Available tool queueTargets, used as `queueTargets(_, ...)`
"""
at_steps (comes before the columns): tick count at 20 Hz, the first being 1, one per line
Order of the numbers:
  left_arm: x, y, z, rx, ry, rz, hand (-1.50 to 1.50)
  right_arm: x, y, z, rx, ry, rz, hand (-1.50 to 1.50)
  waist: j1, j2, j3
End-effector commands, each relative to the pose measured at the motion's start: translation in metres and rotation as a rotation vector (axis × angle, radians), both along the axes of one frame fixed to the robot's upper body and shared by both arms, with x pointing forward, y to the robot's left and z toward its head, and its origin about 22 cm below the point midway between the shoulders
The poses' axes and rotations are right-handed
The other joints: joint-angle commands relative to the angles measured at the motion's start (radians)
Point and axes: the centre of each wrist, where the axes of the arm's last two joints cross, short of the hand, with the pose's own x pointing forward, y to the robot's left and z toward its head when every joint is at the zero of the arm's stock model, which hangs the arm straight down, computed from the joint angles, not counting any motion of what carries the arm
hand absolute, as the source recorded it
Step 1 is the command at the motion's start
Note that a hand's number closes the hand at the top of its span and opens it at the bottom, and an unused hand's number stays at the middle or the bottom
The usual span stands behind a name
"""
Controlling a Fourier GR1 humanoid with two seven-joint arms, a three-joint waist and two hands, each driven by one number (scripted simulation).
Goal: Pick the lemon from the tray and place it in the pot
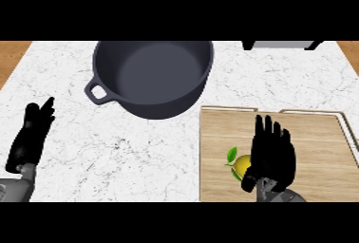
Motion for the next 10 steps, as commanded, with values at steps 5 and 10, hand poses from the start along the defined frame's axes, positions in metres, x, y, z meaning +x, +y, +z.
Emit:
queueTargets(5, 0.001, 0.002, -0.003, 0.005, -0.007, -0.004, 0.00, 0.007, -0.008, -0.016, 0.007, 0.015, -0.064, -1.50, -0.001, 0.001, 0.000)
queueTargets(10, -0.005, 0.002, 0.008, 0.015, -0.020, -0.007, 0.00, 0.021, -0.014, -0.009, 0.017, 0.036, -0.075, -1.50, 0.001, 0.000, 0.000)
